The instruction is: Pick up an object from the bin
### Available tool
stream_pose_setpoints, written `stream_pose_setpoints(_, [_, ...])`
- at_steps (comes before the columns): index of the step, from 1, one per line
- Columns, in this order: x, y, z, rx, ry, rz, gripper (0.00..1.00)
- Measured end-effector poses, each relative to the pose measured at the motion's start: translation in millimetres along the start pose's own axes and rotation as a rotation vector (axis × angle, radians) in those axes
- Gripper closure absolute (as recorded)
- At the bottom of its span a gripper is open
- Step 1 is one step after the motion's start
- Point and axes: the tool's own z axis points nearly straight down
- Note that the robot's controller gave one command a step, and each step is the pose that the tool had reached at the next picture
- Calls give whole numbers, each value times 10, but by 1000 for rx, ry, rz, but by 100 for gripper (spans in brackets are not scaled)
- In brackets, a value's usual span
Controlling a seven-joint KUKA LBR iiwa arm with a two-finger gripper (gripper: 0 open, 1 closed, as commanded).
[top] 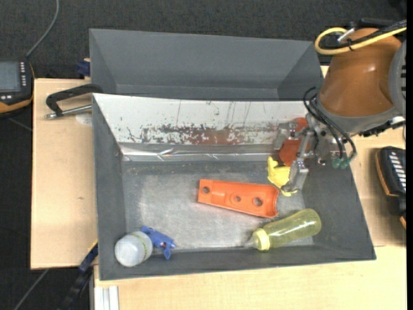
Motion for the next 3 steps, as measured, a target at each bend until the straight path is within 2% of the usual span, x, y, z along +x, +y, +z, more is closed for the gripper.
stream_pose_setpoints(1, [45, 127, 356, 1, -7, -7, 0])
stream_pose_setpoints(2, [149, 267, 906, -2, -1, 98, 0])
stream_pose_setpoints(3, [97, 717, 1272, 0, -7, -18, 100])
